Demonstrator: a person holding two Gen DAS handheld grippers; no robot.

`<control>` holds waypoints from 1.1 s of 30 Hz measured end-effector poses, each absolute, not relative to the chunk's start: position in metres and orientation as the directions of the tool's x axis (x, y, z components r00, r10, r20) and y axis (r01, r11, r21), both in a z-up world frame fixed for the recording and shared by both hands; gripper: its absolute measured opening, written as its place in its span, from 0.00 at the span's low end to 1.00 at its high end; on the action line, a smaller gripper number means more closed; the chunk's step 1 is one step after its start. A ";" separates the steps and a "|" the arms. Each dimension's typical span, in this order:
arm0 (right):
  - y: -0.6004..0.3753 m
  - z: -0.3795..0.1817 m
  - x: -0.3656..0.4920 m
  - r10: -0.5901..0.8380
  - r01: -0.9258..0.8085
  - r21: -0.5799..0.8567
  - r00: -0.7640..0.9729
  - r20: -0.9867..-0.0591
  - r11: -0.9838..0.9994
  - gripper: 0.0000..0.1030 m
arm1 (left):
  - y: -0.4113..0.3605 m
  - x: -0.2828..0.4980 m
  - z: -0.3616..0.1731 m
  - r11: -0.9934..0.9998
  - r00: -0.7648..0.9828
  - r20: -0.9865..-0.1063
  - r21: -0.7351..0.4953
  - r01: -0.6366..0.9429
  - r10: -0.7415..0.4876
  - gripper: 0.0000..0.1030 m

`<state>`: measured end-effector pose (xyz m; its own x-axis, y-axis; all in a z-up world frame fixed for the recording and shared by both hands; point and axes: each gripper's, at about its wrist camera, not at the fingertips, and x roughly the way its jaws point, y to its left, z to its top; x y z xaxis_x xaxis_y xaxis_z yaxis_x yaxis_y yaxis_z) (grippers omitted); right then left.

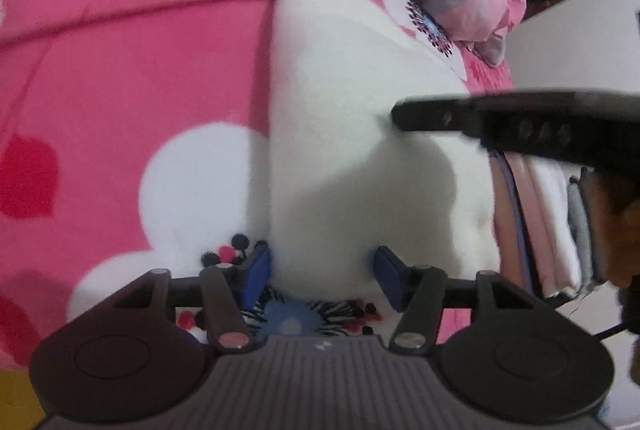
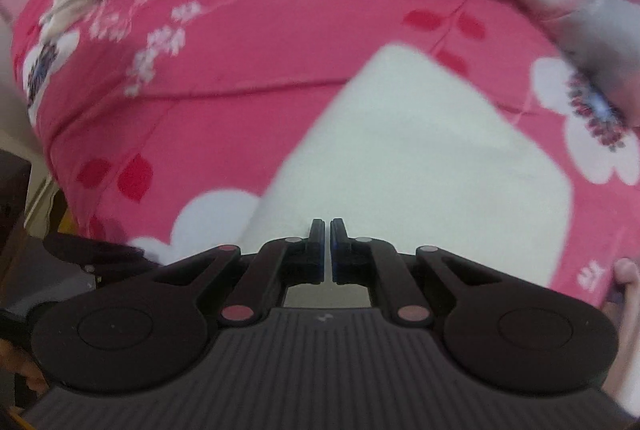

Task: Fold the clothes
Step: 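Hold the lifted fleece edge with the left gripper while the right gripper presses the fleece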

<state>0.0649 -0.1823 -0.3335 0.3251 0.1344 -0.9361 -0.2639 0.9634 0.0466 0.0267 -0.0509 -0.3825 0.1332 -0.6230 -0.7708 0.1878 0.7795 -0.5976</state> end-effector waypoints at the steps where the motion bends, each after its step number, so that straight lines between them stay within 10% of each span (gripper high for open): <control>1: -0.182 -0.343 0.066 0.130 -0.278 0.041 0.309 -0.942 0.960 0.01 | -0.050 0.028 -0.386 0.778 0.128 -0.769 -0.604 0.172 -0.626 0.52; 33: -0.159 -0.365 0.137 0.046 -0.392 -0.079 0.298 -0.953 0.916 0.00 | -0.058 0.031 -0.402 0.780 0.092 -0.777 -0.608 0.150 -0.623 0.48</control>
